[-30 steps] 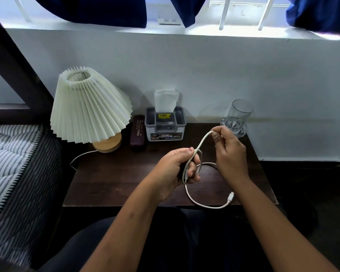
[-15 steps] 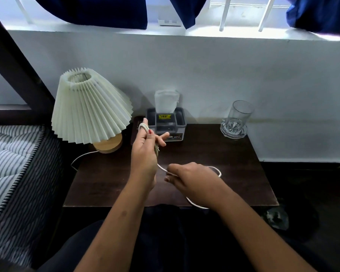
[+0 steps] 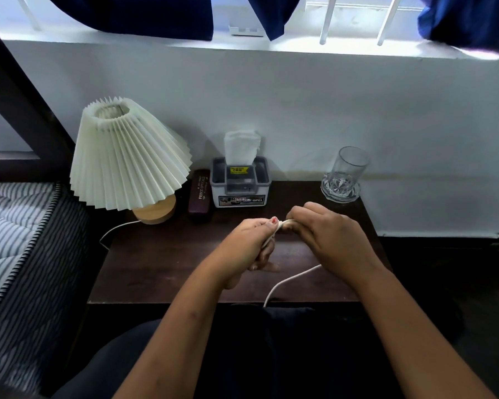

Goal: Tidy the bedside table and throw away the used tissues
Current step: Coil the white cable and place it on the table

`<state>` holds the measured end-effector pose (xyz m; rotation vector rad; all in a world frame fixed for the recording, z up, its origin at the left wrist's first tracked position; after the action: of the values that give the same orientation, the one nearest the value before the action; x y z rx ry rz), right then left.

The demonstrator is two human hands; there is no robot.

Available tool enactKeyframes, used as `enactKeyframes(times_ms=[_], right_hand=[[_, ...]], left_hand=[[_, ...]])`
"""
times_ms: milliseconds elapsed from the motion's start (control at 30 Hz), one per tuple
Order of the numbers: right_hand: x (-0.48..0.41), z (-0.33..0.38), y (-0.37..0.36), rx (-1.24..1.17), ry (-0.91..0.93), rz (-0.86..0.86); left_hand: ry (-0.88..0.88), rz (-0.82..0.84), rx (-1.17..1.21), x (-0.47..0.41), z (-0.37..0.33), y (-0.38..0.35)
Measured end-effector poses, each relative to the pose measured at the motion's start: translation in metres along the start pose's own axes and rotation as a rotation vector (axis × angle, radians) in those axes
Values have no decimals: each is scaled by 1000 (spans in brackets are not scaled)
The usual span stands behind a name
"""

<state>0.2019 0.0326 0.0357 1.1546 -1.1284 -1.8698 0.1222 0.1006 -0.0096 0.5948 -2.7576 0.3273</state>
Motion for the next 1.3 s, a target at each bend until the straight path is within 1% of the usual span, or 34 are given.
enactKeyframes(times_ms=[67,133,233,300,367,433,500,567,600,633,667,733,767,833,900,933,1033,1067,1167,1233,1300], right_hand=[[0,1,1,57,-3,-12],[-1,-1,2,37,-36,-18],[-1,-7,-4,-48,-116,0],[0,-8,-17,-142,-183,65],[0,-1,-34,-252,-220,157],[3,12,-54,-346,-235,269],[9,25,-75,-353,-223,404],[17,39,-90,-282,-167,539],[20,44,-93,-268,-136,566],[20,48,-91,-258,-102,557],[19,50,-86,-229,-62,526],[14,53,-70,-136,35,433],[11,52,-60,-115,64,373],[6,48,-36,-95,82,232],[2,37,-14,-104,70,91],[1,30,-6,-131,55,35],[-2,6,11,-214,-4,-69],[-3,-1,15,-227,-20,-98],[-3,-15,25,-258,-86,-181],[-3,-19,27,-250,-122,-210],[-4,-21,20,-247,-152,-198]], left_hand=[[53,63,30,3,1,-3],[63,118,83,7,-1,-4],[21,181,203,11,-9,-4],[-47,170,353,12,-15,-2],[-152,98,512,11,-23,4],[-264,-5,606,9,-29,15],[-345,-134,654,9,-32,29],[-399,-276,655,9,-32,48],[-425,-340,621,9,-32,56],[-462,-408,533,11,-34,64],[-508,-486,379,12,-36,72],[-572,-639,-14,17,-41,82],[-582,-690,-183,17,-41,84],[-518,-713,-399,14,-36,84],[-390,-657,-527,10,-26,78],[-312,-591,-555,6,-19,73],[-87,-284,-455,-4,7,48],[-34,-209,-419,-5,11,41],[25,-110,-220,-1,8,29],[7,-6,-56,3,0,19],[-37,113,104,9,-9,9]])
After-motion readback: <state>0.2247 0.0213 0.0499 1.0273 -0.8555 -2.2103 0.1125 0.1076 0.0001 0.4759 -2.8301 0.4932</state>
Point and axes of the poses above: each hand's wrist, its own x-axis away from the middle knuckle, its own y-axis out of the back of the hand, z = x × y, the point moved 8 cm from there along -x, towards the middle knuckle, and after that the axes turned 4 degrees about -z, right-handed, at the moved point
